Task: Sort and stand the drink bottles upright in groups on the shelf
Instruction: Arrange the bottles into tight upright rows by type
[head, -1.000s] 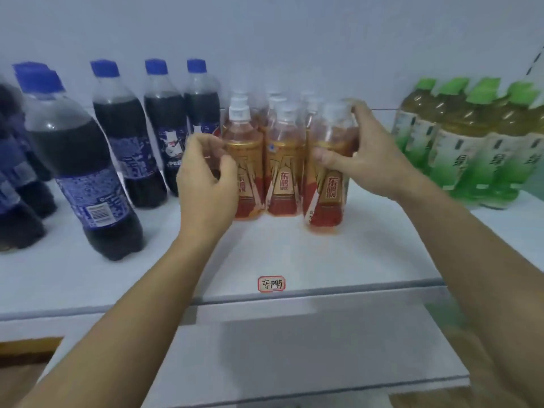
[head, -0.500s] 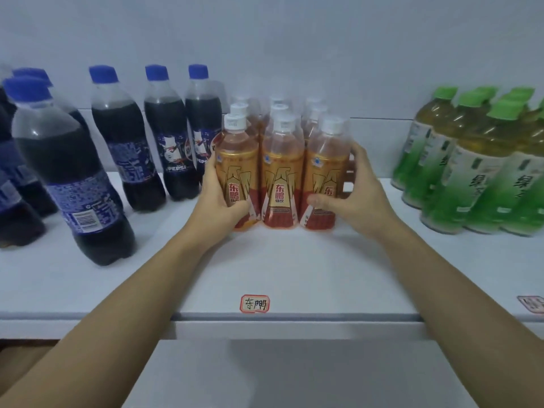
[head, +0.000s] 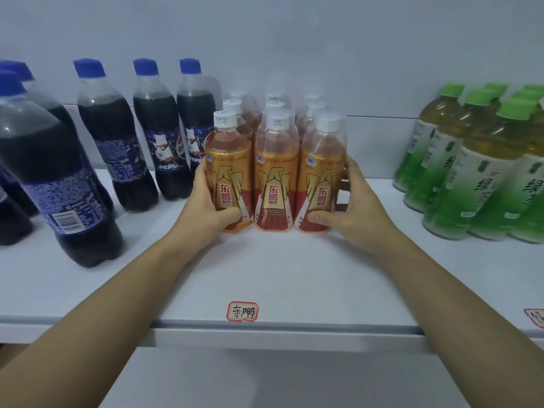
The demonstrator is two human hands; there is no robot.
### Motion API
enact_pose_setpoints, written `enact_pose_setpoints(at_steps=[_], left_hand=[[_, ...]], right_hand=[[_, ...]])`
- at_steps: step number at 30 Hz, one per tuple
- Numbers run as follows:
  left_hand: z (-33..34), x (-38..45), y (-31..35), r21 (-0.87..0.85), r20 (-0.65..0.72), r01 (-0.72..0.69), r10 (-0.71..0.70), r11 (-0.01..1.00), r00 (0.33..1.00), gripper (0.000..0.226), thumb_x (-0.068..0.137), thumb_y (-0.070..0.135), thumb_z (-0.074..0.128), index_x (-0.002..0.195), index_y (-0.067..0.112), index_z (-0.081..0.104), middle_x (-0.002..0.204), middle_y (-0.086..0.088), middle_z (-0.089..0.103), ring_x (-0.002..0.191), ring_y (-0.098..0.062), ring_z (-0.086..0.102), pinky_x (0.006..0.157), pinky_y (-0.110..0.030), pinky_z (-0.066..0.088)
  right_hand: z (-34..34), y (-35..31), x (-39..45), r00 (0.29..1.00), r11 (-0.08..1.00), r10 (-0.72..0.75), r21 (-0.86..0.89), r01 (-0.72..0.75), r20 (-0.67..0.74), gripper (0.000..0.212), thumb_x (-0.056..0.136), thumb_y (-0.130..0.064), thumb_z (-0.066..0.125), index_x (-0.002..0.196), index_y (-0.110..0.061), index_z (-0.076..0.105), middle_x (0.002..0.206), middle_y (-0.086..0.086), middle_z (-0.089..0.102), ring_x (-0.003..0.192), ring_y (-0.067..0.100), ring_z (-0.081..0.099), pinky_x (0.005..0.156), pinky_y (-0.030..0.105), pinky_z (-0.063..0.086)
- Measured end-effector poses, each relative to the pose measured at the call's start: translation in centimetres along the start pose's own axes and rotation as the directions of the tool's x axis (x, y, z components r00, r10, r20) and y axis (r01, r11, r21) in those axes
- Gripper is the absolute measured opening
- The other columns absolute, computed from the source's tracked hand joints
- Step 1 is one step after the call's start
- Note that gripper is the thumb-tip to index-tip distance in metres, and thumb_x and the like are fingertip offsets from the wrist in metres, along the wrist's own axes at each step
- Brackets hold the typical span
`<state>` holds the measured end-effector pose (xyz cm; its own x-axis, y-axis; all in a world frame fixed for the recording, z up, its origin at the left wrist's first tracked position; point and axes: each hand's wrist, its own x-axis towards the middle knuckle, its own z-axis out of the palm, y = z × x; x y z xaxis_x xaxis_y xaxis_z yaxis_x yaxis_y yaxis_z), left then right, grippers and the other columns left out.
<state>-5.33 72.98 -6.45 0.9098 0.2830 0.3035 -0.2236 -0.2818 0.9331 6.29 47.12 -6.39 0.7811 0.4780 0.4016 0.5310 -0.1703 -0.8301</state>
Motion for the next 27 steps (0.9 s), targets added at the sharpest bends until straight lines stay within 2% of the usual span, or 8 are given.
enact_pose_setpoints(at_steps=[5, 12, 15, 18, 20, 23, 25, 27], left_hand=[[0.1, 0.0, -0.6, 0.041, 0.003, 0.032, -0.032, 0.999, 0.999, 0.081, 0.073, 0.01, 0.075, 0.145, 0.023, 0.04, 0.119, 0.007, 0.072, 0.112, -0.013, 0.07, 0.093, -0.03, 0.058], [0.1, 0.1, -0.2, 0.059, -0.001, 0.032, -0.032, 0.998, 0.999, 0.085, 0.072, 0.011, 0.072, 0.148, 0.022, 0.035, 0.116, 0.008, 0.071, 0.108, -0.009, 0.07, 0.085, -0.021, 0.057], [0.2, -0.4, 0.3, 0.145, -0.036, 0.056, -0.052, 0.988, 0.998, 0.09, 0.069, 0.021, 0.074, 0.149, 0.024, 0.034, 0.117, 0.013, 0.068, 0.106, 0.0, 0.068, 0.082, -0.015, 0.055], [0.0, -1.4, 1.4, 0.257, -0.061, 0.117, -0.104, 0.959, 0.993, 0.081, 0.077, 0.031, 0.081, 0.145, 0.026, 0.037, 0.12, 0.018, 0.064, 0.108, -0.002, 0.066, 0.099, -0.029, 0.053], [-1.0, -2.8, 2.0, 0.436, -0.018, 0.112, -0.116, 0.893, 0.993, 0.071, 0.081, 0.04, 0.078, 0.142, 0.031, 0.043, 0.127, 0.019, 0.06, 0.112, -0.004, 0.061, 0.103, -0.032, 0.046], [-3.7, -6.7, 2.2, 0.755, 0.14, -0.024, -0.125, 0.656, 0.982, 0.066, 0.089, 0.045, 0.069, 0.148, 0.026, 0.047, 0.151, 0.004, 0.047, 0.136, -0.013, 0.047, 0.114, -0.028, 0.034], [-5.9, -9.6, 2.6, 0.774, 0.278, -0.152, -0.114, 0.615, 0.954, 0.057, 0.092, 0.048, 0.067, 0.143, 0.027, 0.054, 0.152, 0.008, 0.047, 0.139, -0.008, 0.045, 0.117, -0.024, 0.031], [-8.3, -11.6, 3.6, 0.766, 0.312, -0.169, -0.129, 0.62, 0.941, 0.05, 0.092, 0.045, 0.07, 0.138, 0.028, 0.059, 0.147, 0.015, 0.053, 0.134, 0.0, 0.049, 0.115, -0.022, 0.034]], right_hand=[[0.2, 0.3, 0.1, 0.998, 0.998, 0.055, 0.027, -0.056, 0.027, 0.103, 0.064, -0.02, 0.09, 0.149, -0.039, 0.033, 0.124, -0.027, 0.057, 0.12, 0.007, 0.058, 0.095, 0.046, 0.057], [0.1, -0.2, 0.0, 0.996, 0.996, 0.088, -0.007, -0.088, 0.021, 0.106, 0.062, -0.024, 0.091, 0.149, -0.037, 0.031, 0.127, -0.023, 0.054, 0.117, -0.002, 0.057, 0.093, 0.039, 0.059], [-0.2, -0.6, -0.3, 0.993, 0.989, 0.109, -0.097, -0.113, -0.051, 0.108, 0.061, -0.026, 0.097, 0.145, -0.038, 0.03, 0.118, -0.018, 0.056, 0.109, -0.003, 0.059, 0.088, 0.029, 0.054], [-0.5, -1.7, -0.7, 0.964, 0.934, 0.239, -0.243, -0.26, -0.115, 0.097, 0.055, -0.045, 0.097, 0.129, -0.033, 0.035, 0.1, -0.007, 0.055, 0.094, 0.01, 0.059, 0.07, 0.027, 0.046], [-0.7, -2.5, -1.6, 0.941, 0.868, 0.314, -0.364, -0.338, -0.127, 0.093, 0.055, -0.053, 0.094, 0.123, -0.03, 0.035, 0.098, -0.006, 0.053, 0.09, 0.017, 0.058, 0.067, 0.031, 0.041], [0.3, -3.7, -4.3, 0.941, 0.837, 0.234, -0.441, -0.323, -0.245, 0.072, 0.065, -0.055, 0.088, 0.112, -0.03, 0.04, 0.094, -0.008, 0.056, 0.086, 0.017, 0.058, 0.065, 0.033, 0.04], [2.8, -5.0, -6.1, 0.966, 0.902, 0.099, -0.388, -0.189, -0.239, 0.048, 0.075, -0.044, 0.083, 0.101, -0.033, 0.044, 0.088, -0.015, 0.056, 0.081, 0.005, 0.058, 0.062, 0.029, 0.042], [6.4, -6.6, -6.8, 0.992, 0.927, 0.002, -0.371, -0.049, -0.125, 0.037, 0.08, -0.036, 0.08, 0.098, -0.037, 0.047, 0.095, -0.018, 0.055, 0.086, -0.002, 0.055, 0.07, 0.024, 0.045]])
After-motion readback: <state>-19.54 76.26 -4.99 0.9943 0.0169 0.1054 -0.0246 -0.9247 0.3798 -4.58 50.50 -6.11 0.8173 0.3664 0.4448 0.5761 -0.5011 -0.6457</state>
